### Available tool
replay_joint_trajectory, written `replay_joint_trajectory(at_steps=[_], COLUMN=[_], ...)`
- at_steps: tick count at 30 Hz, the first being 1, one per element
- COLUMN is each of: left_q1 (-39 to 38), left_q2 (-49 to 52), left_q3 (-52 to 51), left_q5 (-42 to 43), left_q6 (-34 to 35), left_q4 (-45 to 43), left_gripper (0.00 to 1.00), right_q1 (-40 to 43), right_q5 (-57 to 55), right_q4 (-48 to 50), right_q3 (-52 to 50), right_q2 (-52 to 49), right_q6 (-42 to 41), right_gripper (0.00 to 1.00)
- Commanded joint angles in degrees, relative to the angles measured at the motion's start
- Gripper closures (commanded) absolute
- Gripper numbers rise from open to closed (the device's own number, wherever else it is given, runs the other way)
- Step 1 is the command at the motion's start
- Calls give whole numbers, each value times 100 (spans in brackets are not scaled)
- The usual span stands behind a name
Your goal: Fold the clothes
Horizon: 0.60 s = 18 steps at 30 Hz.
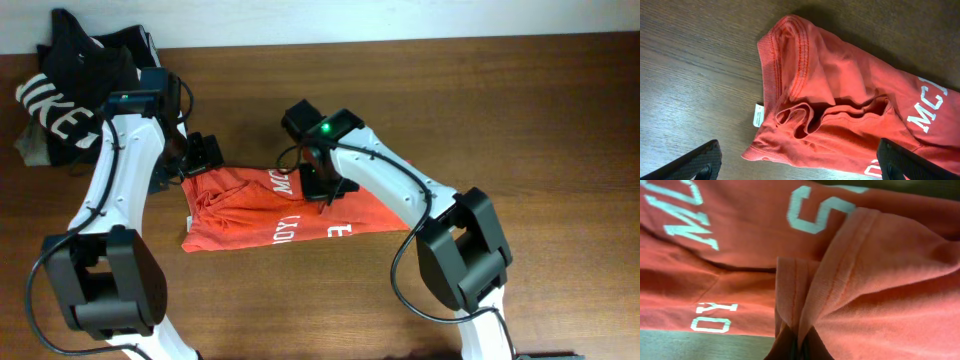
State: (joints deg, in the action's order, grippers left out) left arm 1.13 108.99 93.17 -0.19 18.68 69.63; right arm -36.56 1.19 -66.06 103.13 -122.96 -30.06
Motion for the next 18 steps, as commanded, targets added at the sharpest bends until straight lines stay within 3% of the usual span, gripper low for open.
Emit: replay_joint_trajectory(at_steps=[1, 7, 8, 9, 10, 16, 18], left_q1=[-24, -22, -22, -22, -22, 422, 798], left_q2=[94, 94, 94, 94, 94, 94, 103], left_q3=[-46, -46, -46, -46, -46, -46, -46], left_q5=[-17, -20, -20, -20, -20, -55, 546], left_q6=[-28, -28, -28, -28, -31, -313, -693], left_q4=[57, 66, 50, 35, 26, -157, -223], left_gripper=[1, 1, 1, 1, 1, 1, 1], right_q1=[-55, 197, 435, 621, 940, 2983, 3602], right_q5=[9, 7, 4, 4, 4, 7, 7], right_q4=[28, -404, -629, -754, -874, -1005, -1029], right_q3=[-157, 74, 308, 463, 649, 868, 868], right_q2=[-33, -20, -17, -17, -17, -20, -20], right_q6=[-44, 94, 254, 308, 330, 367, 367], right_gripper=[68, 60, 33, 14, 1, 1, 1])
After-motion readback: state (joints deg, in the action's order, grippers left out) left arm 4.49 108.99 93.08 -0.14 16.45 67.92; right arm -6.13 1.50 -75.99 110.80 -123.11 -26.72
